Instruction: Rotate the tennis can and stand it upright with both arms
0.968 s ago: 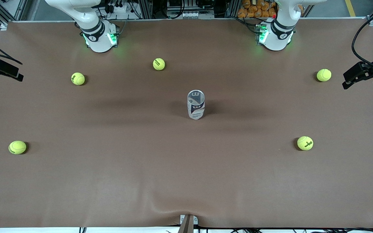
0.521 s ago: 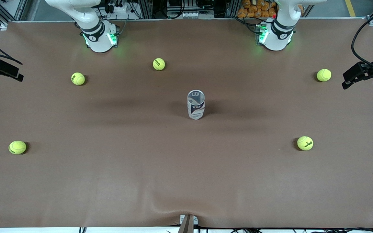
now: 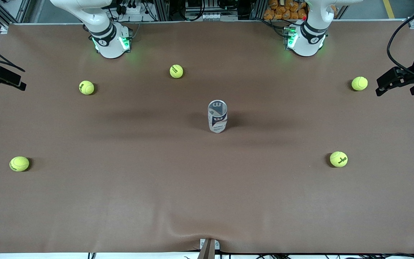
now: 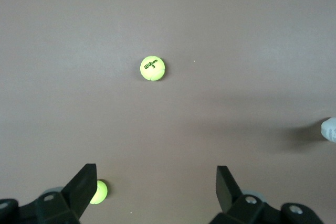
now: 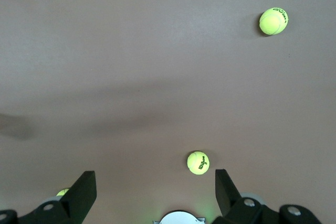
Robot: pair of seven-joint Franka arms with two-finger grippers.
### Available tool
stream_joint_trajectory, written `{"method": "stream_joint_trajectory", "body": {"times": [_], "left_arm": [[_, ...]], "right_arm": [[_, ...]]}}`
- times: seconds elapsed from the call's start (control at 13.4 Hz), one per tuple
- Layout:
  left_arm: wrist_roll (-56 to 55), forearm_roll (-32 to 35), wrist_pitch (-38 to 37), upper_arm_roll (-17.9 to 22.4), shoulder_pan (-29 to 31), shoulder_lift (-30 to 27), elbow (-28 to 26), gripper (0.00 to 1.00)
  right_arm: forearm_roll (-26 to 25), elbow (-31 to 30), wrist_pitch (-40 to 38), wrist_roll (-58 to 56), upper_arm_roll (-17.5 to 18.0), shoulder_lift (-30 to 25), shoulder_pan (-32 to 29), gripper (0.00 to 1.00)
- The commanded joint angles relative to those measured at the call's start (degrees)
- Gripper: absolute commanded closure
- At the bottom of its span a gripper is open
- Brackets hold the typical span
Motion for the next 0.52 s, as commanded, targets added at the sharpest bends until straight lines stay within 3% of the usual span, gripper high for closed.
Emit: {"method": "stream_joint_trajectory", "body": {"times": [0.0,0.45], "left_arm": [[1.78,-0.84,-0.97,0.11,-0.02,-0.59,-0.21,0.00],[1.78,-0.84,-1.05,0.11,-0.02,-0.50,-0.21,0.00]], "right_arm": [[0.84,-1.50,0.77,0.87,0.29,-1.49,-0.25,0.00],[0.67,-1.50,4.11,0.08,0.56,-1.93,0.19,0.00]]}}
